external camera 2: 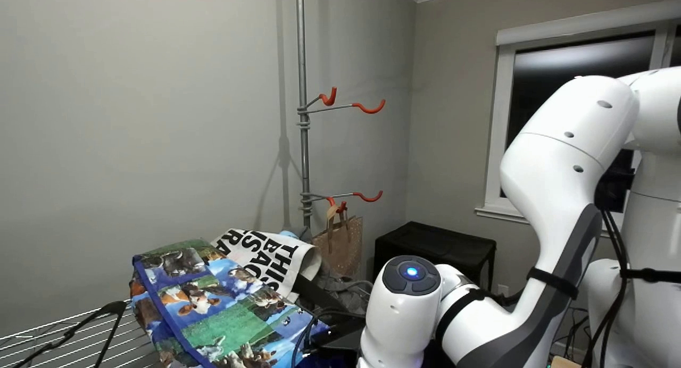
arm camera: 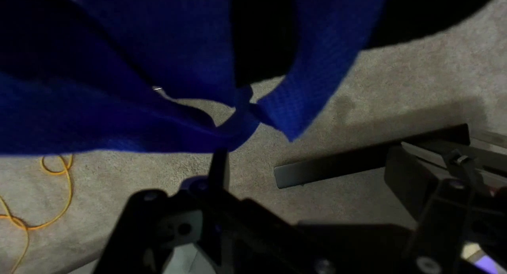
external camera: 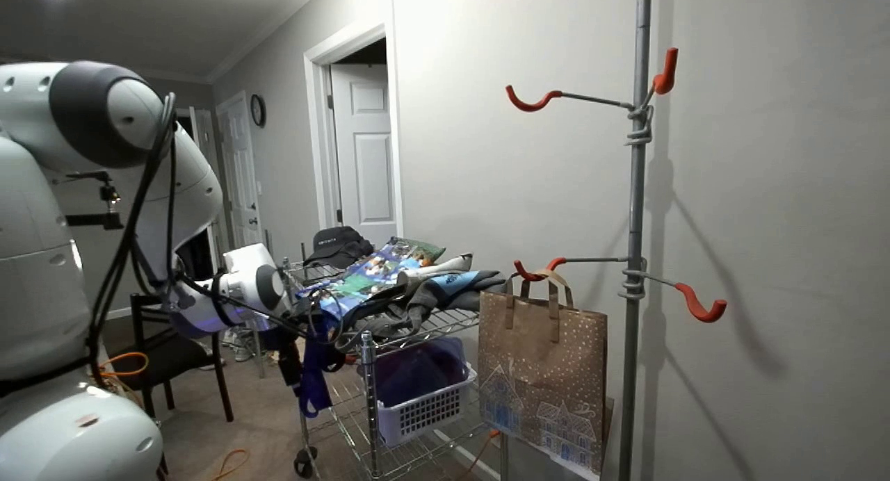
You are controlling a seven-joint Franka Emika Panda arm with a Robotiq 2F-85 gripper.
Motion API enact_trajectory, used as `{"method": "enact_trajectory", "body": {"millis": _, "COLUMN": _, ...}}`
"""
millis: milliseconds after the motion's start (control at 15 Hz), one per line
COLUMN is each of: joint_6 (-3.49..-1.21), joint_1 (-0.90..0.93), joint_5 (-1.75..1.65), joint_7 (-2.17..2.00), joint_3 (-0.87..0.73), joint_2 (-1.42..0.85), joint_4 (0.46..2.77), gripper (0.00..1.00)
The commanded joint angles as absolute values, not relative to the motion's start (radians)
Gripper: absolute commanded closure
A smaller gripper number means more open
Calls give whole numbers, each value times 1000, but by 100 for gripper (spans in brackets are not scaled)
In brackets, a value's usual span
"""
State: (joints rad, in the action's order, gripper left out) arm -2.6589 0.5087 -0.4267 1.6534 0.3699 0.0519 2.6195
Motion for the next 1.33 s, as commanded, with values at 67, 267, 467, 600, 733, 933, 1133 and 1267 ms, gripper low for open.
{"method": "enact_trajectory", "body": {"millis": 67, "joint_6": -2668, "joint_1": 469, "joint_5": -601, "joint_7": 1679, "joint_3": 395, "joint_2": -5, "joint_4": 2569, "gripper": 0}}
{"method": "enact_trajectory", "body": {"millis": 267, "joint_6": -2653, "joint_1": 470, "joint_5": -710, "joint_7": 1662, "joint_3": 404, "joint_2": -24, "joint_4": 2547, "gripper": 0}}
{"method": "enact_trajectory", "body": {"millis": 467, "joint_6": -2629, "joint_1": 474, "joint_5": -832, "joint_7": 1637, "joint_3": 409, "joint_2": -35, "joint_4": 2534, "gripper": 16}}
{"method": "enact_trajectory", "body": {"millis": 600, "joint_6": -2612, "joint_1": 475, "joint_5": -894, "joint_7": 1632, "joint_3": 412, "joint_2": -42, "joint_4": 2530, "gripper": 33}}
{"method": "enact_trajectory", "body": {"millis": 733, "joint_6": -2603, "joint_1": 474, "joint_5": -928, "joint_7": 1631, "joint_3": 416, "joint_2": -45, "joint_4": 2531, "gripper": 46}}
{"method": "enact_trajectory", "body": {"millis": 933, "joint_6": -2600, "joint_1": 473, "joint_5": -956, "joint_7": 1635, "joint_3": 420, "joint_2": -47, "joint_4": 2531, "gripper": 67}}
{"method": "enact_trajectory", "body": {"millis": 1133, "joint_6": -2598, "joint_1": 472, "joint_5": -965, "joint_7": 1638, "joint_3": 421, "joint_2": -48, "joint_4": 2530, "gripper": 85}}
{"method": "enact_trajectory", "body": {"millis": 1267, "joint_6": -2596, "joint_1": 472, "joint_5": -963, "joint_7": 1640, "joint_3": 423, "joint_2": -47, "joint_4": 2528, "gripper": 99}}
